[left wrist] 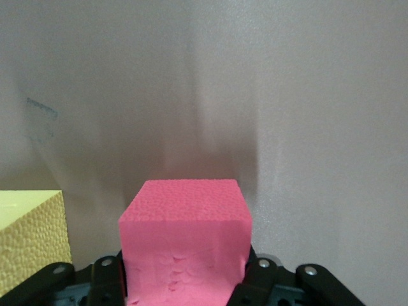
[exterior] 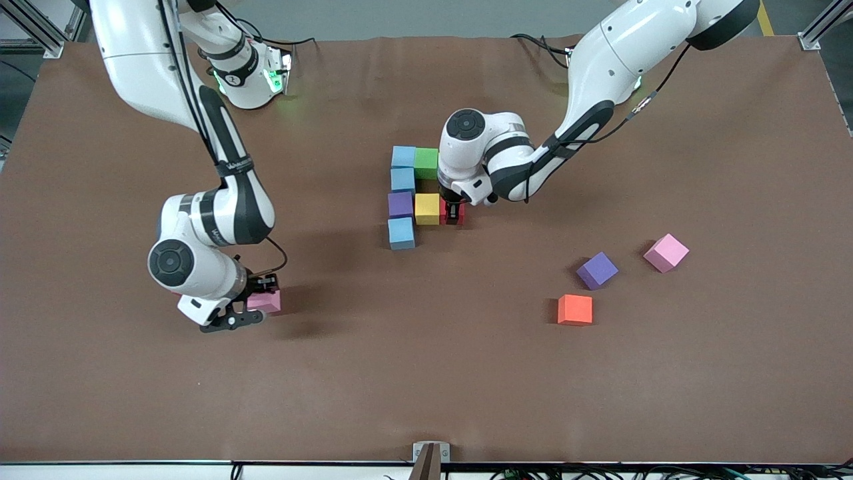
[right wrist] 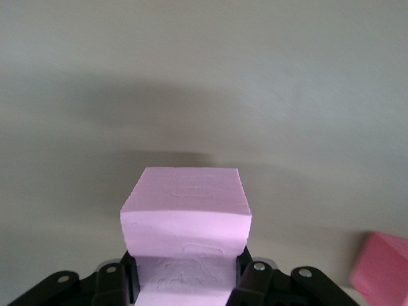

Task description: Arrange 11 blocks into digit 3

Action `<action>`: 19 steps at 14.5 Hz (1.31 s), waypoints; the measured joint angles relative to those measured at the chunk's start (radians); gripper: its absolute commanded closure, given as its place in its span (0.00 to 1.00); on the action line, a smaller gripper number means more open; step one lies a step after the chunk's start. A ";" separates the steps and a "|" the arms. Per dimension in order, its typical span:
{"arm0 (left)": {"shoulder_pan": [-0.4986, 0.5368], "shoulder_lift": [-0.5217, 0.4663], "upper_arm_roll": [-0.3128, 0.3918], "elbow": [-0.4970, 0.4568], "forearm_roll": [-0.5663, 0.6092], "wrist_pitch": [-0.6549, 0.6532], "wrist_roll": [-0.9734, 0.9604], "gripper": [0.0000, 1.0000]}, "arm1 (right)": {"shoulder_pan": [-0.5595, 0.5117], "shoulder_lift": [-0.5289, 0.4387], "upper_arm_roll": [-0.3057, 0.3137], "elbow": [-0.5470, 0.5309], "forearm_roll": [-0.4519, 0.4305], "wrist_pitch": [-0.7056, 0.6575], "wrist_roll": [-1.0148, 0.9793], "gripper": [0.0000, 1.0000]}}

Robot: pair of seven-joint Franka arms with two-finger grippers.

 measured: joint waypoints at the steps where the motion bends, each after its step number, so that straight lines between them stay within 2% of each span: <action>1: -0.001 0.000 0.000 0.000 0.000 0.000 0.000 0.67 | 0.022 0.002 0.001 0.017 0.018 -0.003 0.006 0.66; 3: -0.003 0.000 0.000 0.001 0.000 0.000 0.000 0.65 | 0.074 0.017 0.003 0.051 0.032 -0.005 0.061 0.66; 7: -0.004 0.001 0.000 0.001 0.000 0.000 0.000 0.37 | 0.198 0.083 0.006 0.115 0.033 -0.002 0.272 0.66; 8: -0.004 0.001 0.000 0.002 0.000 0.000 0.000 0.34 | 0.221 0.105 0.006 0.137 0.033 -0.002 0.308 0.67; 10: -0.004 0.001 0.000 0.003 0.000 0.000 0.000 0.16 | 0.251 0.149 0.007 0.187 0.033 0.001 0.355 0.68; 11: -0.004 0.001 0.000 0.003 0.000 0.000 0.000 0.02 | 0.264 0.170 0.007 0.211 0.033 0.001 0.380 0.68; 14: -0.004 0.001 0.000 0.006 0.000 0.000 0.000 0.00 | 0.296 0.219 0.007 0.265 0.033 0.003 0.450 0.68; 19: 0.005 -0.014 -0.017 0.023 0.000 -0.052 0.001 0.00 | 0.337 0.249 0.007 0.291 0.033 0.003 0.515 0.68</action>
